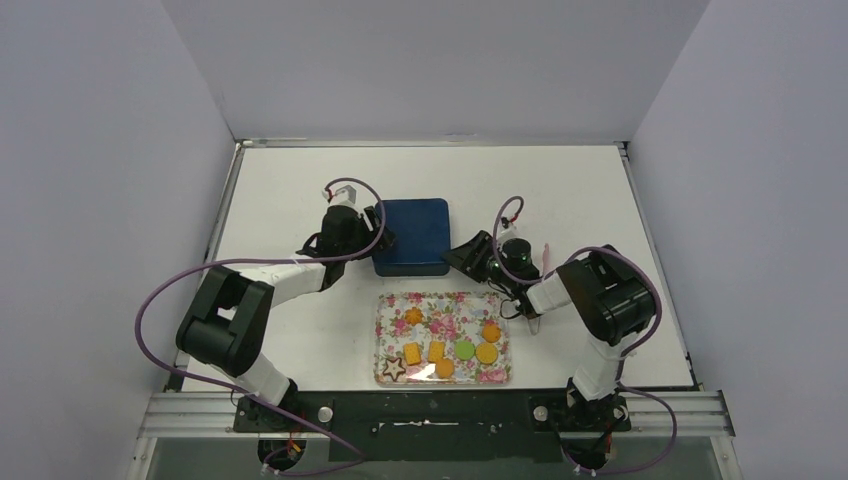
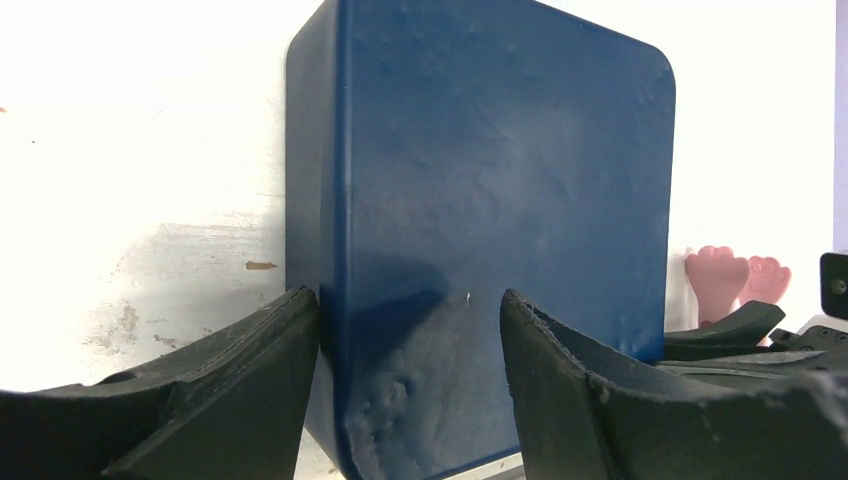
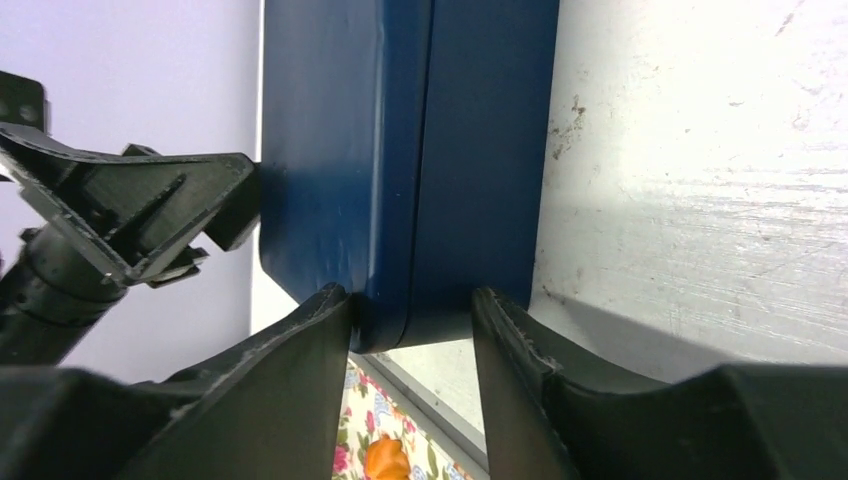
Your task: Pack the cookies
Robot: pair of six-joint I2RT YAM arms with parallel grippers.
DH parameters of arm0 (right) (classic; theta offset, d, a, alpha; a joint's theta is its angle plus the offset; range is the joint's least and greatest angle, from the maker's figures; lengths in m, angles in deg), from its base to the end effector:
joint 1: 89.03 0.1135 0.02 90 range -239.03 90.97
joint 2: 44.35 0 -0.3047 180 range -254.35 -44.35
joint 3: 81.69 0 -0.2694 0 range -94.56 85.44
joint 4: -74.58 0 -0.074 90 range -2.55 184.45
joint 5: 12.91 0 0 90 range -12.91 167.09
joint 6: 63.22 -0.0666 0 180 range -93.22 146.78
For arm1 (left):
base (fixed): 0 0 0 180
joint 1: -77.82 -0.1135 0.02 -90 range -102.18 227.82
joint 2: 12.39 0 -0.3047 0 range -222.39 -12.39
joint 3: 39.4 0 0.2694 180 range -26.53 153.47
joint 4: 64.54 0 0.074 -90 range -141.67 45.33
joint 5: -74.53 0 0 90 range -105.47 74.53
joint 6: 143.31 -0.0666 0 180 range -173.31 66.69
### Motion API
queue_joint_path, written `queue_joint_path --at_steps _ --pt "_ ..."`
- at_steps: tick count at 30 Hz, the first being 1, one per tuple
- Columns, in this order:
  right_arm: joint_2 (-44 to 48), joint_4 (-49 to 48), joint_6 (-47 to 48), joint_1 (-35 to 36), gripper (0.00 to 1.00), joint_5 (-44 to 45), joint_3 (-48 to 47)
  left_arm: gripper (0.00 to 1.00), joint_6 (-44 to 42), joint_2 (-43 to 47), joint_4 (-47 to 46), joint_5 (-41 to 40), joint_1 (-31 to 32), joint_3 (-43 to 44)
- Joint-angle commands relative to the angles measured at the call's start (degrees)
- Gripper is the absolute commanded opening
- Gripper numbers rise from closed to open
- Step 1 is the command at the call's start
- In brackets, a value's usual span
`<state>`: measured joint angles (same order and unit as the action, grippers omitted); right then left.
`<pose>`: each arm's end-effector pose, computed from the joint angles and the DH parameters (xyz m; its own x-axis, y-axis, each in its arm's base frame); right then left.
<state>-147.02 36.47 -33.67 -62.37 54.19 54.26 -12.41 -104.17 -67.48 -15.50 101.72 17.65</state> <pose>0.3046 0.1819 0.1334 -0.7973 0.4964 -0.3433 -0.0921 0.4621 0.8820 0.3386 -0.1500 0.1905 -0.6290 -0.4374 -0.6426 -0.0094 0.8309 -0.5563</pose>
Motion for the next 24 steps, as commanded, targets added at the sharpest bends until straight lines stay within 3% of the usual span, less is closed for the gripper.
queue_joint_path --at_steps 1,5,9,12,18,24 --pt "-3.47 -15.70 -6.68 -0.43 0.38 -4.73 1.91 0.63 -0.14 -0.54 -1.32 1.27 1.06 2.64" --pt "-6.23 -20.74 -10.01 -1.24 0.31 -5.23 3.23 0.62 -0.17 -0.44 -1.23 1.00 1.06 2.57" --pt "-6.78 -22.04 -11.05 -2.14 0.32 -5.96 3.38 0.63 -0.17 -0.08 -0.87 0.70 0.51 2.51" --pt "-4.11 -18.39 -8.90 -3.32 0.40 -6.19 2.59 0.62 0.63 1.26 -1.46 0.85 -1.37 1.63" --pt "2.24 -6.42 -2.27 -5.49 0.65 -6.48 -1.24 0.63 0.98 1.79 -1.81 4.10 -4.56 3.35" --pt "2.86 4.39 3.83 -5.94 0.70 -7.70 -9.15 0.65 1.50 -0.91 -1.89 6.04 -5.56 6.00"
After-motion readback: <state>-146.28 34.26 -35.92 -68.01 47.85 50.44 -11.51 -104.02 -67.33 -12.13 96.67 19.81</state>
